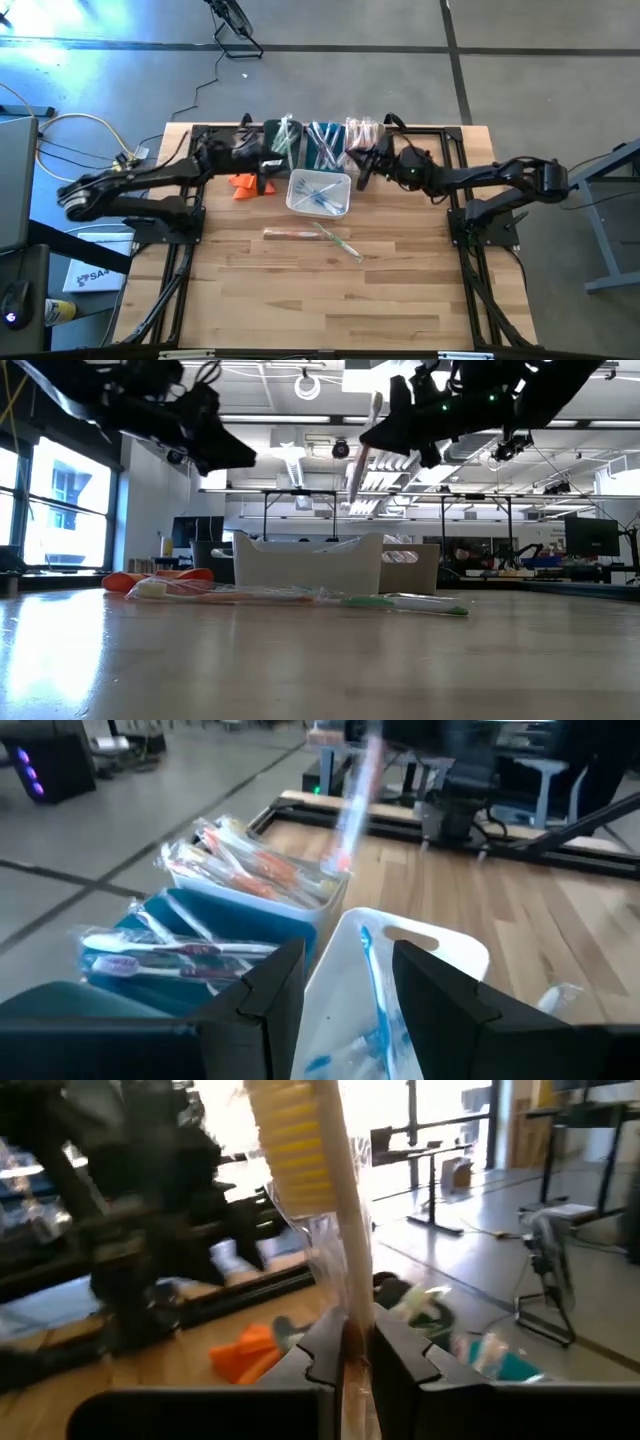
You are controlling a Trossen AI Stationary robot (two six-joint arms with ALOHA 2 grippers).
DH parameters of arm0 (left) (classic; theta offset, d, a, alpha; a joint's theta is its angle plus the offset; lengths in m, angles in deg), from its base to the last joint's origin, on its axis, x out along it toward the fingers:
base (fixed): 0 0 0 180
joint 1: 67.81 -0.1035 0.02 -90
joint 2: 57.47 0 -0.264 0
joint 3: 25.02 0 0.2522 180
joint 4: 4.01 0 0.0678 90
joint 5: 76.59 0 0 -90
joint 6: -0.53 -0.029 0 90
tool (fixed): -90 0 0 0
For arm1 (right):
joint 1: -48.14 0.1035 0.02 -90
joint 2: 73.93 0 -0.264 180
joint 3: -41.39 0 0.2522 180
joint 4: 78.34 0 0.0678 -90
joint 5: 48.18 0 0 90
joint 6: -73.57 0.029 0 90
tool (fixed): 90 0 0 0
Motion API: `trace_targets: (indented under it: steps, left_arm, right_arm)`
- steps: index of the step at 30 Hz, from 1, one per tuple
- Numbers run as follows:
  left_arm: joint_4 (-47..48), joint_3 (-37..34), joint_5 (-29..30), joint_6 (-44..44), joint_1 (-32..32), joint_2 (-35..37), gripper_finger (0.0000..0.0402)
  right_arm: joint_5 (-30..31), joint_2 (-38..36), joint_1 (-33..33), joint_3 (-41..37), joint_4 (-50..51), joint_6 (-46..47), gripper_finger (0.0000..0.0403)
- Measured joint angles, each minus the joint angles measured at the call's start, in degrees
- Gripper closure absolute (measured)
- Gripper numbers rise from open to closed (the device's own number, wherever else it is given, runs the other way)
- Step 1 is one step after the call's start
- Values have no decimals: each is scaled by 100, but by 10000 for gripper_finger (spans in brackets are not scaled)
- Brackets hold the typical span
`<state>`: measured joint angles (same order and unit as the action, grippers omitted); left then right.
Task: Pick & Place Toothbrushes
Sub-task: Put the orange toothbrush into the gray bin
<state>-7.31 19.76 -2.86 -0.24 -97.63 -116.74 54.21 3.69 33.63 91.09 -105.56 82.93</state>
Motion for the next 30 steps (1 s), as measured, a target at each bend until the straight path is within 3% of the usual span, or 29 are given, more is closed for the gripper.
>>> trace_targets:
  steps: [5,14,20,30]
  left_arm:
    - [228,-460,-2,-34,20,1089,251]
    - [1742,-524,-11,-22,20,2667,251]
    - [2031,-524,-15,-19,22,2921,251]
    - [2027,-524,7,-16,22,2772,251]
  right_arm:
    - [262,-106,-415,0,217,263,380]
    - [495,-105,-1083,0,1502,1149,380]
    - [518,-79,-1350,0,2116,1481,380]
    - [-107,282,-1452,0,2354,2052,380]
